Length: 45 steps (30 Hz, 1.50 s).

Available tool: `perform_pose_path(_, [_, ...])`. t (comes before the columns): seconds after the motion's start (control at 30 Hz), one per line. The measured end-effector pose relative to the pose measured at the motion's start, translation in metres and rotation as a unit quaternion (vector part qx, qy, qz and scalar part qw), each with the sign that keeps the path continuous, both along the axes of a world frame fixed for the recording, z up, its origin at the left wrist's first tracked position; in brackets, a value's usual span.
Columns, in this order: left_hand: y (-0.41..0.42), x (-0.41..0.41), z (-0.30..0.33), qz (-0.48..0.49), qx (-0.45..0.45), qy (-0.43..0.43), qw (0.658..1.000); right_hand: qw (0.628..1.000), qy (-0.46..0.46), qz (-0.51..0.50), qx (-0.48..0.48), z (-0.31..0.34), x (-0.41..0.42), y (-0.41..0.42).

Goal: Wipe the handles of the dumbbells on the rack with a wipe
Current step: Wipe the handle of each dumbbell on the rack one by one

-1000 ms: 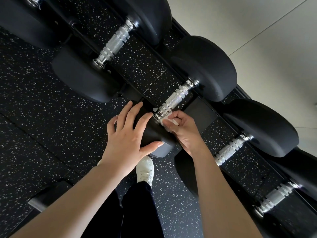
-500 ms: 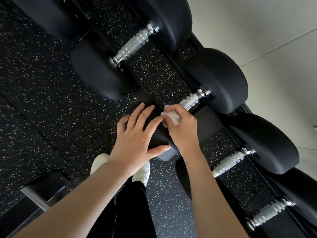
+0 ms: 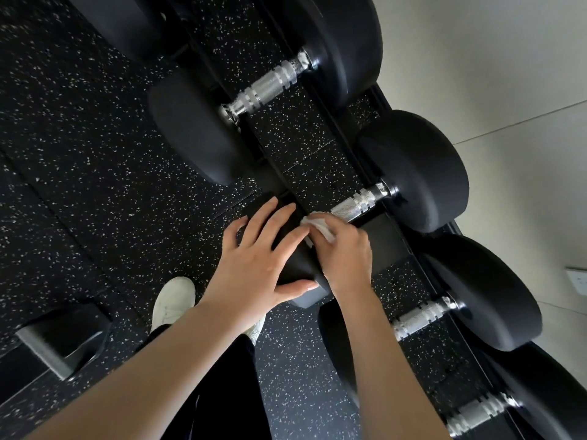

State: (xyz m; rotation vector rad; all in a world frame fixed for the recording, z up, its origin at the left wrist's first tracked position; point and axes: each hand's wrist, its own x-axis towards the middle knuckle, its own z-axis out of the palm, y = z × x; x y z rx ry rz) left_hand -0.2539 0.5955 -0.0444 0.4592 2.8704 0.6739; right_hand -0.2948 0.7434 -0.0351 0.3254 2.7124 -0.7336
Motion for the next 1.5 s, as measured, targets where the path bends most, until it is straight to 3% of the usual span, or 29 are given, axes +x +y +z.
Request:
perform_pose_path(0.13, [-0.001,-0.001,0.000,0.000,0.002,0.002,1.000,0.997,-0.031,0.029,0.057,0.001,-0.010,-0.006])
perform_pose_path(0.3, [-0.002,-0.001,0.000,-0.002,-0.003,-0.007,1.000,0.998,-0.005,-0.001,0.059,0.001,-0.013,-0.004])
perform_pose_path(0.6, [-0.003,-0.001,0.001,-0.008,-0.004,-0.008,1.000,0.983,0.109,-0.115,0.090,0.008,-0.046,0.025])
perform_pose_path(0.87, [-0.003,-0.001,-0.001,-0.014,-0.015,0.000,1.000,0.945,0.254,-0.202,0.046,-0.006,-0.045,0.019])
perform_pose_path(1.2, [-0.009,-0.009,0.015,-0.056,-0.045,-0.038,0.997,0.972,0.168,-0.153,-0.065,0.004,-0.002,0.022])
perform_pose_path(1.5, [-0.047,-0.073,0.043,-0.038,-0.109,0.002,0.993,0.967,0.135,-0.158,-0.144,0.038,-0.044,-0.015])
